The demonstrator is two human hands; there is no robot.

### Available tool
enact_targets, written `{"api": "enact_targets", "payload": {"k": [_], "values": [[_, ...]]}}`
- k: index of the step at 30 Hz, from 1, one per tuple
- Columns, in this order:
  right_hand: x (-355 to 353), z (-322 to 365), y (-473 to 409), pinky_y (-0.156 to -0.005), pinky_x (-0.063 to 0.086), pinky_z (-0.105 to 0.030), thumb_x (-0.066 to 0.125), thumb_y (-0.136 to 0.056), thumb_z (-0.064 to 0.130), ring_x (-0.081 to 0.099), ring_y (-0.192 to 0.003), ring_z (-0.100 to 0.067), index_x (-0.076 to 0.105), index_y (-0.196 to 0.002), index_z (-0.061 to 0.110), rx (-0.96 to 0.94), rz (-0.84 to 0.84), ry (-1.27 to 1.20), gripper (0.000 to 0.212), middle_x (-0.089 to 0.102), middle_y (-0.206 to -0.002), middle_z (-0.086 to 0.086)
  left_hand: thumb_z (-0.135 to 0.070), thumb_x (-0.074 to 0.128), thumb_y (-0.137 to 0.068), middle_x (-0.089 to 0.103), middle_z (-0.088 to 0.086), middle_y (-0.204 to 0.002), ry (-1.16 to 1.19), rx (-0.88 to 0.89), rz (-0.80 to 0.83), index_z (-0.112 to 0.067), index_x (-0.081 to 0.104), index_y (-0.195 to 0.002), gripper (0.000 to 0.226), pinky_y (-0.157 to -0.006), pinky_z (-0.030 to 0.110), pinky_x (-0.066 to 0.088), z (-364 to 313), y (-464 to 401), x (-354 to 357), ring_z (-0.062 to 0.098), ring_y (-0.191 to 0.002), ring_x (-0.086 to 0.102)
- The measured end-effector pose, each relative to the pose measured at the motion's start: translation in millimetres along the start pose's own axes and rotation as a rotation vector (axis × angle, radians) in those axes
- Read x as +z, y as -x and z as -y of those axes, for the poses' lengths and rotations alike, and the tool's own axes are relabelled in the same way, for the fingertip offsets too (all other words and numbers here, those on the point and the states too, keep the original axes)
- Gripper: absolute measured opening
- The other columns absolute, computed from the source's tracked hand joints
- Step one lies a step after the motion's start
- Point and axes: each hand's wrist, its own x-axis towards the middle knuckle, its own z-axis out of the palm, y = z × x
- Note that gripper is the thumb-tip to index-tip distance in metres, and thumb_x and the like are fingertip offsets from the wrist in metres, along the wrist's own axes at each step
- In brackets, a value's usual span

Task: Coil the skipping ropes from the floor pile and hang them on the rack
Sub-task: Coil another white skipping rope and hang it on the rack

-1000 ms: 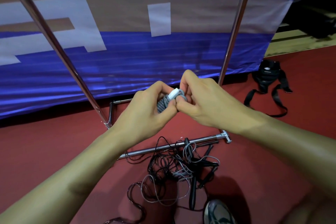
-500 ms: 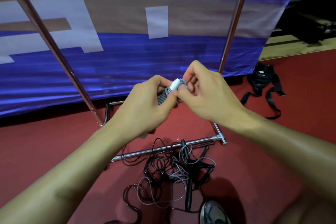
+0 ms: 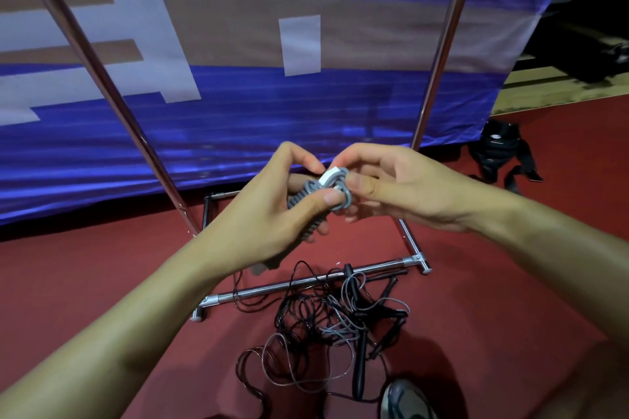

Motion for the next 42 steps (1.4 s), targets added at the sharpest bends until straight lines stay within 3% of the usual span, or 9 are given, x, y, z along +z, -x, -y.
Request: {"api": "enact_targets", "payload": {"k": [2, 6, 9, 14, 19, 23, 28, 35, 42], "values": [[0, 0, 0, -0.083, 0.058, -0.036, 0.073, -0.086, 0.034, 0.066, -0.083, -0.023, 0.067, -0.11, 0.008, 0.001, -0.004, 0.043, 0.035, 0.068, -0.095, -0.016, -0.055, 0.067, -0.085, 0.076, 0.005, -0.079, 0.018, -0.004, 0.014, -0.021, 0.043, -0.11, 0.049, -0.068, 0.048, 0.06, 2, 0, 0, 0.041, -0.07, 0.071], [3, 1, 0, -0.076, 0.059, -0.029, 0.069, -0.085, 0.034, 0.07, -0.076, -0.019, 0.069, -0.093, 0.012, -0.014, -0.014, 0.167, 0.023, 0.074, -0.083, -0.006, -0.049, 0.073, -0.076, 0.076, 0.003, -0.081, 0.022, 0.006, 0.018, -0.018, 0.045, -0.107, 0.052, -0.064, 0.047, 0.061, 2, 0, 2, 0.029, -0.065, 0.072], [0, 4, 0, -0.079, 0.059, -0.032, 0.071, -0.084, 0.04, 0.074, -0.079, -0.023, 0.069, -0.092, 0.018, -0.029, -0.014, 0.328, 0.023, 0.075, -0.084, -0.006, -0.044, 0.075, -0.079, 0.075, 0.009, -0.082, -0.022, 0.031, 0.022, -0.017, 0.048, -0.105, 0.047, -0.062, 0.047, 0.06, 2, 1, 5, 0.028, -0.064, 0.071], [-9, 12, 8, -0.084, 0.056, -0.028, 0.063, -0.099, 0.012, 0.072, -0.089, -0.018, 0.065, -0.105, 0.011, -0.029, 0.101, 0.351, 0.006, 0.073, -0.098, -0.001, -0.038, 0.07, -0.088, 0.074, 0.005, -0.081, 0.0, 0.056, 0.055, -0.012, 0.048, -0.106, 0.039, -0.06, 0.041, 0.058, 0, -1, -2, 0.03, -0.064, 0.068], [0, 13, 6, -0.079, 0.06, -0.038, 0.068, -0.097, 0.01, 0.071, -0.081, -0.024, 0.066, -0.092, 0.02, -0.144, -0.023, 0.582, 0.011, 0.073, -0.087, -0.003, -0.036, 0.066, -0.094, 0.074, 0.006, -0.089, -0.021, 0.097, 0.121, -0.013, 0.048, -0.106, 0.032, -0.063, 0.039, 0.059, 0, -1, -9, 0.029, -0.069, 0.069], [2, 18, 2, -0.059, 0.041, -0.016, 0.074, -0.089, 0.015, 0.058, -0.059, -0.008, 0.063, -0.081, 0.022, -0.253, -0.157, 0.862, 0.015, 0.063, -0.064, 0.01, -0.037, 0.064, -0.098, 0.073, -0.001, -0.085, -0.177, 0.141, 0.074, -0.018, 0.048, -0.103, 0.025, -0.057, 0.034, 0.055, -3, 1, -9, 0.021, -0.064, 0.066], [-10, 36, 0, -0.054, 0.037, -0.019, 0.069, -0.078, 0.017, 0.053, -0.058, -0.012, 0.054, -0.074, 0.021, -0.306, -0.273, 1.148, 0.016, 0.054, -0.057, 0.007, -0.046, 0.057, -0.1, 0.073, -0.003, -0.074, -0.293, 0.151, -0.108, -0.022, 0.048, -0.096, 0.026, -0.052, 0.026, 0.048, -6, 2, -12, 0.019, -0.054, 0.063], [-12, 50, 7, -0.055, 0.037, -0.015, 0.07, -0.078, 0.012, 0.052, -0.054, -0.01, 0.057, -0.073, 0.019, -0.256, -0.343, 1.098, 0.017, 0.056, -0.054, 0.004, -0.044, 0.065, -0.095, 0.069, 0.001, -0.073, -0.249, 0.174, -0.135, -0.019, 0.05, -0.098, 0.03, -0.053, 0.03, 0.05, -9, 9, -18, 0.019, -0.053, 0.062], [-6, 86, 2, -0.056, 0.039, -0.015, 0.07, -0.083, 0.012, 0.055, -0.054, -0.009, 0.059, -0.076, 0.019, -0.377, -0.612, 0.989, 0.015, 0.061, -0.057, 0.014, -0.039, 0.063, -0.1, 0.07, 0.0, -0.074, -0.206, 0.224, -0.26, -0.021, 0.054, -0.103, 0.021, -0.051, 0.031, 0.048, -33, -3, -29, 0.02, -0.052, 0.062]]}}
